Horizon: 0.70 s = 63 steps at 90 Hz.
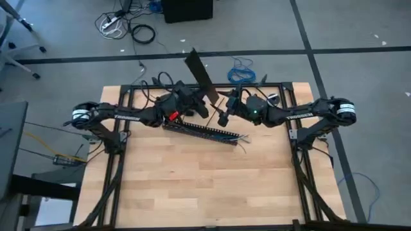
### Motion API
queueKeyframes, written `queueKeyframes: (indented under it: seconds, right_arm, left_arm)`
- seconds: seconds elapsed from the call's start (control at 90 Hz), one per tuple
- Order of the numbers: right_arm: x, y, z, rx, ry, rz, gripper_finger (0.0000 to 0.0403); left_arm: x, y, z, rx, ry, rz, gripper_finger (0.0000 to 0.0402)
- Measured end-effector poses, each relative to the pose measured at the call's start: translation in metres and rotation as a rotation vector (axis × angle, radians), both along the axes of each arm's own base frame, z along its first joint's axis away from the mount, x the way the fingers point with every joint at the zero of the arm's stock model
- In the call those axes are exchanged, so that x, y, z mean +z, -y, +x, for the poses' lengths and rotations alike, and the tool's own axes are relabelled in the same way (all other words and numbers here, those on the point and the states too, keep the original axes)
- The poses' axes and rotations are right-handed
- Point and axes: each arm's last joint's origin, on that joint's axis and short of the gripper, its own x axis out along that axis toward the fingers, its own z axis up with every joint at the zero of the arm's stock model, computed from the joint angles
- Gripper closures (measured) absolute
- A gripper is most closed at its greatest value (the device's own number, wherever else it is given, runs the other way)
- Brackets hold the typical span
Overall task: Ziptie cables
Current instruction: Close the black cable duct cover
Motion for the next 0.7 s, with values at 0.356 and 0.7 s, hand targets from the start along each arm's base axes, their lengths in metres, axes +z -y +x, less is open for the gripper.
queueKeyframes:
  seconds: [0.356, 0.7]
  right_arm:
    - [0.006, 0.01, -0.003, -0.071, 0.062, -0.013, 0.0076]
    - [0.008, 0.009, -0.002, -0.011, 0.079, -0.025, 0.0053]
  left_arm:
    - [0.0, 0.002, 0.003, -0.017, 0.055, -0.01, 0.0387]
    - [-0.006, 0.002, 0.009, -0.054, 0.105, -0.037, 0.0387]
